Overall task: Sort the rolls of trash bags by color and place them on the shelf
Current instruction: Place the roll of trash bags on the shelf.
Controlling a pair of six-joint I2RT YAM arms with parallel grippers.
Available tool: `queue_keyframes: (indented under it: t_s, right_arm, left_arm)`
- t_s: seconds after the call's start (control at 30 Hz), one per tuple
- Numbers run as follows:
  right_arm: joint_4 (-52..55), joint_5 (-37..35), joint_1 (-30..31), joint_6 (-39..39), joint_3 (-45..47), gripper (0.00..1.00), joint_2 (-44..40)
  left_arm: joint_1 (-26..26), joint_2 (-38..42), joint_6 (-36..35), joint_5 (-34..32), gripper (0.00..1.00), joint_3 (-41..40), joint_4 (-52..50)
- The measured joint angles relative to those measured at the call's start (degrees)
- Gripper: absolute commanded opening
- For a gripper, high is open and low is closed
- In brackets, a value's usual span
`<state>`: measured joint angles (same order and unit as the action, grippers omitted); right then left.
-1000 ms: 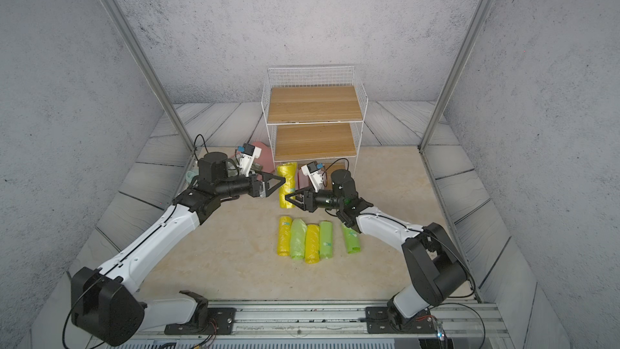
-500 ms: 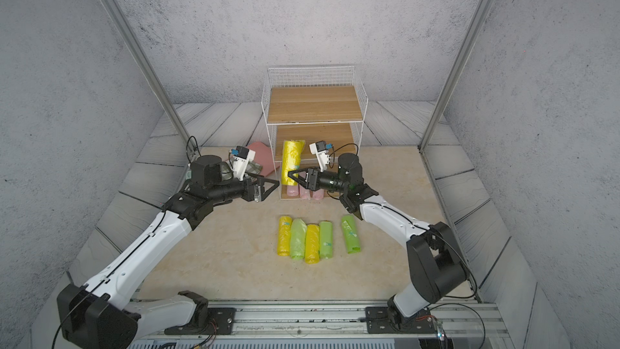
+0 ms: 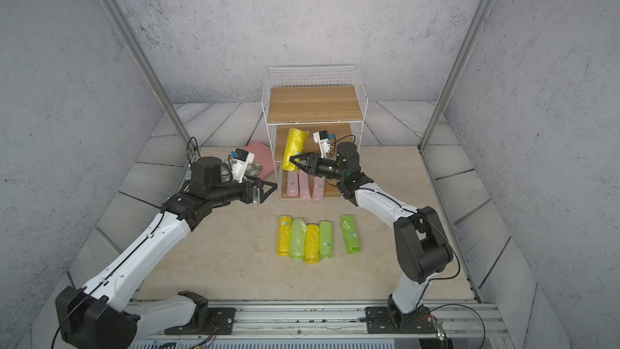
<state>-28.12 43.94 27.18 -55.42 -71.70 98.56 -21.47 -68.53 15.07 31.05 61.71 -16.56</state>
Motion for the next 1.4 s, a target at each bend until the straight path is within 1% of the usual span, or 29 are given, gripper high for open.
queue_keyframes:
  t_s: [0.4, 0.57, 0.9, 1.1, 1.2, 1.4]
  right_arm:
    - [4.5, -2.2, -0.3, -2.1, -9.9, 0.11, 5.5]
    - [6.9, -2.9, -0.4, -3.0, -12.2, 0.16, 8.5]
    - [10.8, -3.4, -0.5, -3.9, -18.9, 0.31, 12.2]
    - [12.2, -2.7, -0.5, -4.4, -20.6, 0.47, 13.1]
    - [12.5, -2.3, -0.5, -4.2, -20.6, 0.53, 13.1]
    - [12.5, -1.9, -0.5, -3.8, -20.6, 0.56, 13.1]
  left_arm:
    - [0.0, 0.0, -2.1, -4.2, 0.97, -1.3, -1.7]
    - [0.0, 0.0, -2.5, -5.1, 0.97, -2.1, -3.0]
    - [0.0, 0.0, -3.6, -6.0, 0.97, -2.5, -4.3]
    - [0.0, 0.0, -3.7, -6.2, 0.97, -2.5, -4.7]
    - [0.0, 0.0, -3.7, -6.2, 0.97, -2.6, -4.7]
    - [0.0, 0.0, -3.7, -6.2, 0.97, -2.6, -4.7]
